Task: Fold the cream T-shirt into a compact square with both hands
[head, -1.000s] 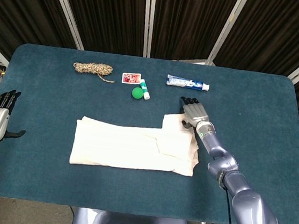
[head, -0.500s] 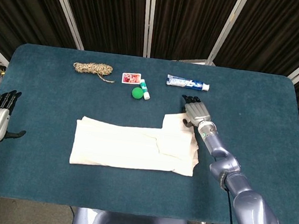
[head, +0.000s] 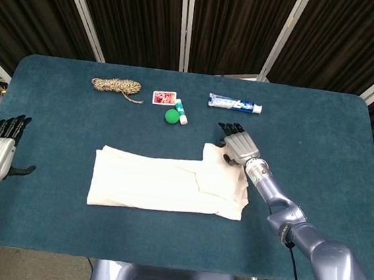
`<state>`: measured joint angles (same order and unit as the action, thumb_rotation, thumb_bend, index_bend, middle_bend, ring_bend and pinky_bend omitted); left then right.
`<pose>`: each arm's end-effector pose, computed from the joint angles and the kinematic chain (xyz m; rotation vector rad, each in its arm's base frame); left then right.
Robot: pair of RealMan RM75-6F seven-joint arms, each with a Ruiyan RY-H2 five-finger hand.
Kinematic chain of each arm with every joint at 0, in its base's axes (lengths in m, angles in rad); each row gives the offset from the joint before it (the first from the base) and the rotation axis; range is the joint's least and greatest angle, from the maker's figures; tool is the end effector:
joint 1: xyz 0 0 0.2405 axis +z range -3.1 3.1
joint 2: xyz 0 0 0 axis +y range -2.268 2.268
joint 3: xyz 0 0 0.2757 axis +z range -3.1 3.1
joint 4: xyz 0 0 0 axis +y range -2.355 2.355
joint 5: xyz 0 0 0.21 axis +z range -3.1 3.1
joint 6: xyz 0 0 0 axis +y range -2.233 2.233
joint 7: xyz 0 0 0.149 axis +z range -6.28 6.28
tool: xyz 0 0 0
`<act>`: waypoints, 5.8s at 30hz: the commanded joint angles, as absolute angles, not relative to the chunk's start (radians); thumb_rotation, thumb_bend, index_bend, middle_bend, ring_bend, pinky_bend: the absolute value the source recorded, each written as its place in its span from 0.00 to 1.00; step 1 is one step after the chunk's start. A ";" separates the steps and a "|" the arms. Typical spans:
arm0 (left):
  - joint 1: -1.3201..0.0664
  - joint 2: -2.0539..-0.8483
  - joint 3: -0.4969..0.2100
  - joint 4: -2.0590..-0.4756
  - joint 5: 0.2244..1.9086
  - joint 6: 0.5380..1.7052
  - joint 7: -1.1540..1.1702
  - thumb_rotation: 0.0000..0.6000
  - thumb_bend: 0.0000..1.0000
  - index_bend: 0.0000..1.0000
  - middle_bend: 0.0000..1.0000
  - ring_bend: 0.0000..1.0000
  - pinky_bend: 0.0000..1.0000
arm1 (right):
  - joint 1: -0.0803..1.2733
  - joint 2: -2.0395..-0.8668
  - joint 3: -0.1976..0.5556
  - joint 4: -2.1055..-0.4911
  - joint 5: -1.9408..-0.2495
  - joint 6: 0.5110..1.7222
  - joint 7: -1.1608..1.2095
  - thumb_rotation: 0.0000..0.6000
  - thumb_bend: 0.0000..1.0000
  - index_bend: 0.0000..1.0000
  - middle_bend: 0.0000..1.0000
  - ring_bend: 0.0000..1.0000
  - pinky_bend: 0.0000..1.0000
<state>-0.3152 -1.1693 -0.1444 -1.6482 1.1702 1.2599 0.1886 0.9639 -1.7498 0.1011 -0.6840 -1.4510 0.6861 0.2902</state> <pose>-0.3089 0.2759 0.1434 -1.3739 -0.9733 -0.7950 -0.1884 -0.4696 -0.0381 1.9924 -0.8514 0.7938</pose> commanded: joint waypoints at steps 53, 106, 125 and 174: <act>-0.305 -1.146 -0.139 -1.688 1.204 1.262 0.160 1.00 0.00 0.00 0.00 0.00 0.00 | 0.822 -1.583 -0.002 -1.070 -1.551 0.871 0.046 1.00 0.36 0.11 0.02 0.00 0.00; -0.276 -1.104 -0.122 -1.741 1.286 1.303 0.096 1.00 0.00 0.00 0.00 0.00 0.00 | 0.795 -1.432 -0.047 -1.325 -1.595 0.886 0.198 1.00 0.44 0.06 0.00 0.07 0.20; -0.319 -1.156 -0.088 -1.602 1.338 1.214 0.085 1.00 0.00 0.00 0.00 0.00 0.00 | 0.517 -1.144 -0.042 -1.534 -1.571 1.302 0.036 1.00 0.10 0.05 0.00 0.00 0.00; -0.664 -1.663 0.134 -0.662 1.800 1.115 -0.317 1.00 0.10 0.36 0.00 0.00 0.00 | 0.293 -1.257 0.136 -1.596 -1.380 1.444 -0.079 1.00 0.00 0.00 0.00 0.00 0.00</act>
